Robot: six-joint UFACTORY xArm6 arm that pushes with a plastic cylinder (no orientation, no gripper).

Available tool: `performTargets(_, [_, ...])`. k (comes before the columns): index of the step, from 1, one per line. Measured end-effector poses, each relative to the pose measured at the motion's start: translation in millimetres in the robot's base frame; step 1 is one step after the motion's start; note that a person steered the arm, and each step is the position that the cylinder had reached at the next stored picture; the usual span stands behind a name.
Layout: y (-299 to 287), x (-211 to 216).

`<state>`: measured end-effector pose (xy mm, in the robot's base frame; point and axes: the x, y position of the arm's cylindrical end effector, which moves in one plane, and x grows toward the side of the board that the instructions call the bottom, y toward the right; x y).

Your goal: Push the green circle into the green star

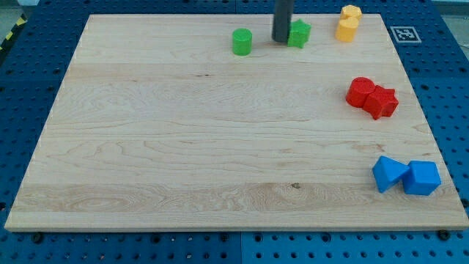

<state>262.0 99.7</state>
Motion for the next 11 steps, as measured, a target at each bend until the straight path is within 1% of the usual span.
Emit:
performTargets(1, [34, 0])
performTargets(2, [32, 0])
performTargets(3, [-21, -4])
performTargets(4, [-66, -37])
performTargets(5, [-129, -39])
performTargets(6, [-165, 3])
performTargets(7, [-154, 27])
performTargets(10, [-57, 27])
performTargets(11, [-36, 20])
